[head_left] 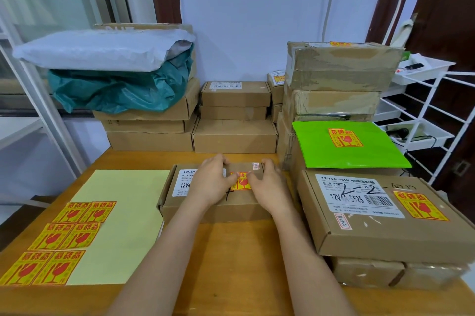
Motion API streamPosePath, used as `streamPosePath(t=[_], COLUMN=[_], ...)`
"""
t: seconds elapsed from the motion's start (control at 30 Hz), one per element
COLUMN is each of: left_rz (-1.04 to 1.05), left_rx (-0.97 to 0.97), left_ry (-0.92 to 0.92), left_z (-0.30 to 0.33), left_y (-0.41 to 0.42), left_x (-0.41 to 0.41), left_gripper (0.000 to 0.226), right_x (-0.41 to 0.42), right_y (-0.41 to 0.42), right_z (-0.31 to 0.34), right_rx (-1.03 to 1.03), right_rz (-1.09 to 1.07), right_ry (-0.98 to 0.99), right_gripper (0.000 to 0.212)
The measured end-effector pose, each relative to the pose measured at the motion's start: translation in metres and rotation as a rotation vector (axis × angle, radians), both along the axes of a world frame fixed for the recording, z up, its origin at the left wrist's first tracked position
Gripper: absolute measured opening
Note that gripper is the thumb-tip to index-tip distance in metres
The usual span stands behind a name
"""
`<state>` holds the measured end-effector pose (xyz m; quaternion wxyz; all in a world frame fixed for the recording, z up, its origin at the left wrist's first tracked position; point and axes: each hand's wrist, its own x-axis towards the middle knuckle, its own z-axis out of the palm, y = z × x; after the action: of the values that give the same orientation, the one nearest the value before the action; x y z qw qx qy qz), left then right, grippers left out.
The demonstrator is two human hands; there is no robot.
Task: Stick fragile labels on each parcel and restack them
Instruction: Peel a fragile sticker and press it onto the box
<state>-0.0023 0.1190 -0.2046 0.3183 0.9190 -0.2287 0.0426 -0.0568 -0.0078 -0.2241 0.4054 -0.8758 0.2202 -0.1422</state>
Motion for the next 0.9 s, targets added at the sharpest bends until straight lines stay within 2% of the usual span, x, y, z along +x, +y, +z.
streamPosePath(t=[0.33,0.43,0.57,0.77,0.9], left_rz=[-0.026,-0.027,-0.035,-0.209,-0.282], left_rx=[-0.043,-0.055,-0.104,0.022,-0.018], left_ry=[0.017,0.011,0.044,0.091,0.188], left_z=[-0.003,-0.003,-0.003,0.004,0.005], left_y=[0.002,0.002,0.003,0.011,0.018], left_x=[0.000,0.000,0.001,-0.003,0.000], left_gripper=[0.018,0.018,0.018,0.053,0.061], right_x=[0.003,0.000,-0.006,-0.011,-0.013], right_y=[-0.002,-0.003,-0.002,-0.001,-0.001], right_z=[-0.003,-0.005,-0.006,-0.008,-0.009], right_rx=[0.007,0.039,0.063,0.084,0.111], right_rz=[0.002,0.021,0.055,0.103,0.126], right_ry=[-0.043,-0.048,-0.019,-0.016,-0.010], right_gripper=[0.031,0.036,0.056,0.075,0.081])
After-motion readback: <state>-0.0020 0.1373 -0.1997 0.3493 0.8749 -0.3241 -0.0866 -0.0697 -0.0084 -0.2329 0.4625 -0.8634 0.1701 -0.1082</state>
